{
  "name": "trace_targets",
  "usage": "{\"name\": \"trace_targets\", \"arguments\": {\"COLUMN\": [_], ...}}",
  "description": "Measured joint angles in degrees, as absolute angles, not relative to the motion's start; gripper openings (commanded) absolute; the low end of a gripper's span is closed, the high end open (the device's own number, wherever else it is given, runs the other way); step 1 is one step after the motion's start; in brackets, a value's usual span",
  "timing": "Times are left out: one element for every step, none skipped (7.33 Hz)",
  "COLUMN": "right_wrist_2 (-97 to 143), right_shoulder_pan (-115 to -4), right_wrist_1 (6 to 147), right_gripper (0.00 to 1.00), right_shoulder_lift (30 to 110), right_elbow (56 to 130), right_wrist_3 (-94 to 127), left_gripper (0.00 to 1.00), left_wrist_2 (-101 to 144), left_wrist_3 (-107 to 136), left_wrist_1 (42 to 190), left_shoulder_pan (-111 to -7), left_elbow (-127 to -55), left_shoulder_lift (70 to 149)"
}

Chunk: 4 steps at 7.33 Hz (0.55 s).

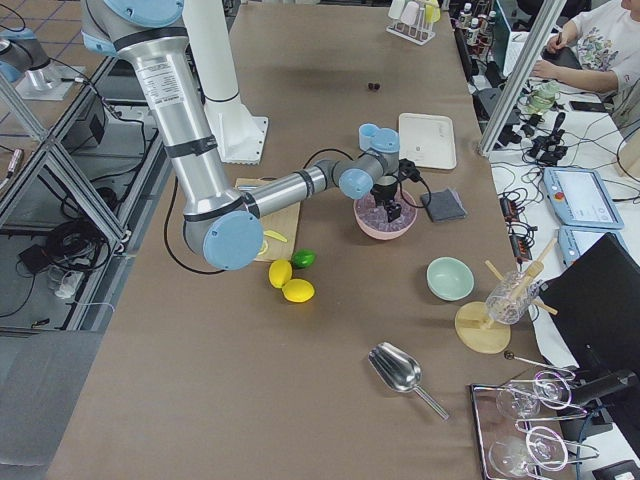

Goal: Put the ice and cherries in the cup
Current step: 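Return the right gripper to the pink bowl and grasp another ice cube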

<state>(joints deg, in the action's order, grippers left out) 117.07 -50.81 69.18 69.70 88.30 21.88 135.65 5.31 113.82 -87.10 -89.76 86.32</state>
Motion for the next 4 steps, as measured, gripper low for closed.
{"name": "trace_targets", "arguments": {"right_wrist_2": [117.08,117.06,117.07,117.07], "right_shoulder_pan": [-50.8,-50.8,-50.8,-50.81], "right_wrist_1": [69.16,69.19,69.18,69.17], "right_gripper": [0.29,0.19,0.09,0.0], "right_shoulder_lift": [69.7,69.74,69.78,69.78], "right_elbow": [88.35,88.34,88.34,88.43], "right_wrist_3": [21.88,21.88,21.88,21.88], "left_gripper": [0.98,0.98,0.98,0.98], "left_wrist_2": [135.63,135.64,135.67,135.69], "left_wrist_3": [5.28,5.28,5.28,5.27], "left_wrist_1": [113.82,113.82,113.82,113.8], "left_shoulder_pan": [-87.1,-87.1,-87.1,-87.1], "left_elbow": [-89.64,-89.62,-89.63,-89.64], "left_shoulder_lift": [86.39,86.44,86.46,86.48]}}
